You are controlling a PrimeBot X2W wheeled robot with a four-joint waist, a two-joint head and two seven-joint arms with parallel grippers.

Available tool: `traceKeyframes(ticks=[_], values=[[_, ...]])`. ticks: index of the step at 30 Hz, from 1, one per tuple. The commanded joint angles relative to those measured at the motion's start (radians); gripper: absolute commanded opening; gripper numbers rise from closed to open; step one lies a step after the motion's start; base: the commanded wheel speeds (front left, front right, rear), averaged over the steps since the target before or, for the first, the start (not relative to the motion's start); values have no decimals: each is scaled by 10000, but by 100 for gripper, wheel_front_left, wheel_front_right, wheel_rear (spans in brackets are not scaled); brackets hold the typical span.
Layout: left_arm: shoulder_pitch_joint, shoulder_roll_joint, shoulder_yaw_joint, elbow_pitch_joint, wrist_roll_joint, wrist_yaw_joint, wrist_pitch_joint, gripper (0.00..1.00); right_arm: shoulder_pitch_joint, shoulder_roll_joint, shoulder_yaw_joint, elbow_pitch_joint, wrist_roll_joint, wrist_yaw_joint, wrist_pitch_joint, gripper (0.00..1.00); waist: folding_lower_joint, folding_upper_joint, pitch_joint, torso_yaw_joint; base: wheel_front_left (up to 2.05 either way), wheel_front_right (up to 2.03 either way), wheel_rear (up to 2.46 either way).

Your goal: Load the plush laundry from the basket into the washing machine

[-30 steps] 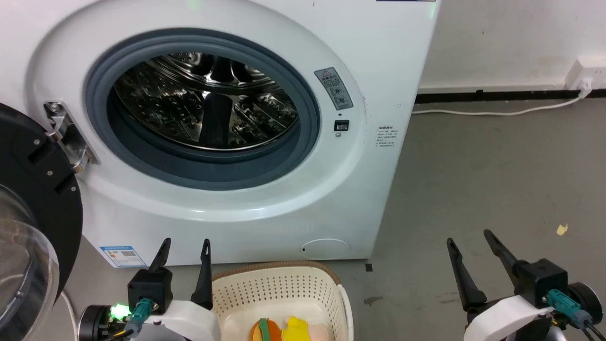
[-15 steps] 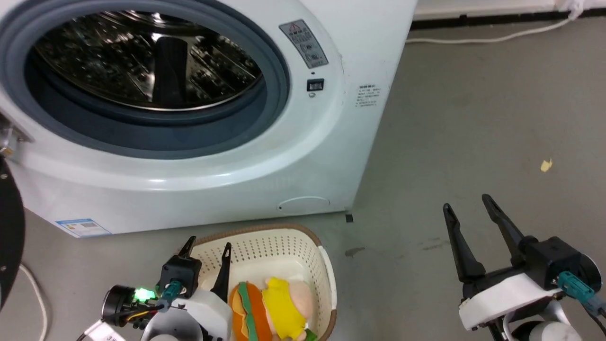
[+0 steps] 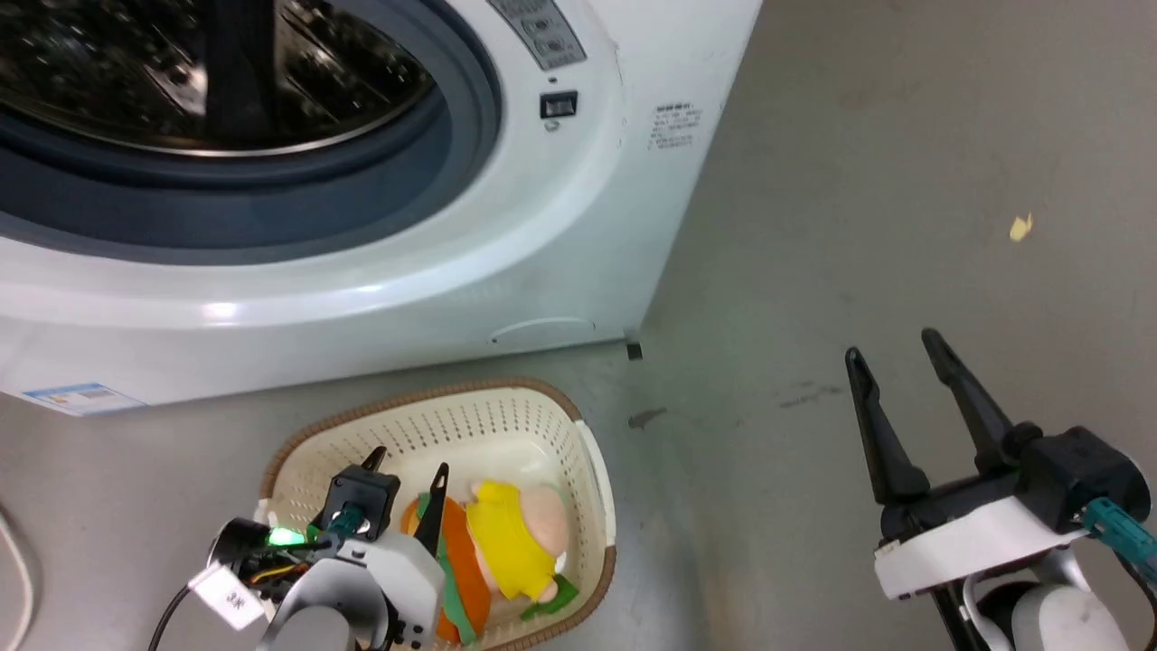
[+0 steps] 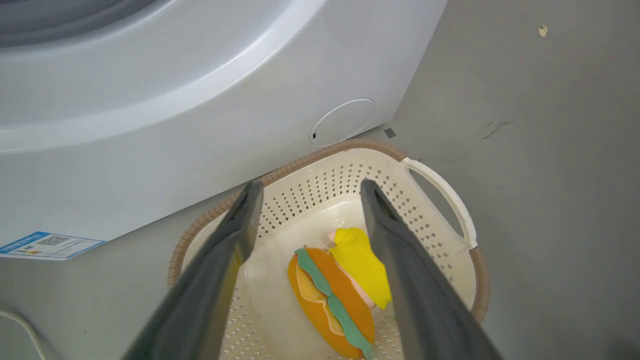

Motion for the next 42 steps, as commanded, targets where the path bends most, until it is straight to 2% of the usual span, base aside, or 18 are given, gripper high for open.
traceKeyframes(ticks=[1, 7, 14, 24, 32, 42], values=[[-297, 122, -146, 276, -97, -64, -28, 100, -238, 2, 32, -103, 96, 3, -110, 100, -1, 0, 242, -105, 0, 0, 0], [-808, 334, -543, 1060, -464, -130, -6, 100, -449, 2, 277, -168, 271, 3, -235, 100, -1, 0, 775, -320, 0, 0, 0], [-1414, 780, -1480, 1794, -893, -207, 184, 100, -639, 2, 409, -243, 405, 3, -381, 100, -1, 0, 1345, -579, 0, 0, 0], [-2230, 1358, -2769, 2734, -1627, -316, 927, 100, -932, 2, 660, -370, 752, 4, -590, 100, -1, 0, 2203, -1014, 0, 0, 0], [-2971, 2263, -3840, 3134, -2360, -403, 1347, 100, -1164, 2, 854, -480, 1115, 4, -757, 100, -1, 0, 3025, -1439, 0, 0, 0], [-4001, 3057, -5394, 3605, -2855, -512, 1962, 100, -1381, 1, 937, -661, 1497, 5, -965, 100, -1, 0, 3981, -1756, 0, 0, 0]])
